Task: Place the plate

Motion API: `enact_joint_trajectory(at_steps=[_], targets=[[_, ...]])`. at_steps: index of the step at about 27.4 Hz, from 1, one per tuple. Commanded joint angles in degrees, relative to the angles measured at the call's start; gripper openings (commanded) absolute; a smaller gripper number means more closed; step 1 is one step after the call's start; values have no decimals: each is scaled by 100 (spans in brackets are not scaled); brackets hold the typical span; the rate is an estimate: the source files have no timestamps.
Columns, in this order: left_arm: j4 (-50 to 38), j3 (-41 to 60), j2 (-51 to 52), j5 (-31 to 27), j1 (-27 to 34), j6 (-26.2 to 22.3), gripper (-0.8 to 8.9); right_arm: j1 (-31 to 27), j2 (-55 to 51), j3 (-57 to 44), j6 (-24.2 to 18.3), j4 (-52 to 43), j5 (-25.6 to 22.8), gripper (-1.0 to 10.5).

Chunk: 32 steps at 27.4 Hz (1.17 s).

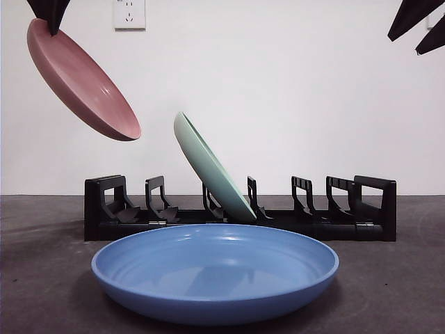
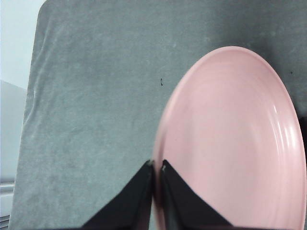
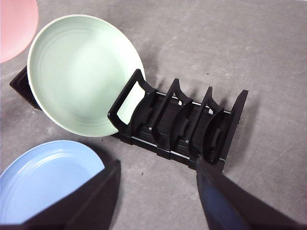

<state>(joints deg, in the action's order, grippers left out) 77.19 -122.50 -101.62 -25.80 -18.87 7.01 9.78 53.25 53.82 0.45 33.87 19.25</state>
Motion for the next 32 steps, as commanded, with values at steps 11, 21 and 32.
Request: enact_joint_trajectory(at_steps=[11,21,32], targets=[[46,-37,730,667,2,2,16,22,31,9,20,-13,-20,250],[-531,1285,2092,1104,2,0,16,22,31,9,22,11,-20,250],[-1609,4092,4273,2157,11,516,16,22,31,9,20,55,-20,250]])
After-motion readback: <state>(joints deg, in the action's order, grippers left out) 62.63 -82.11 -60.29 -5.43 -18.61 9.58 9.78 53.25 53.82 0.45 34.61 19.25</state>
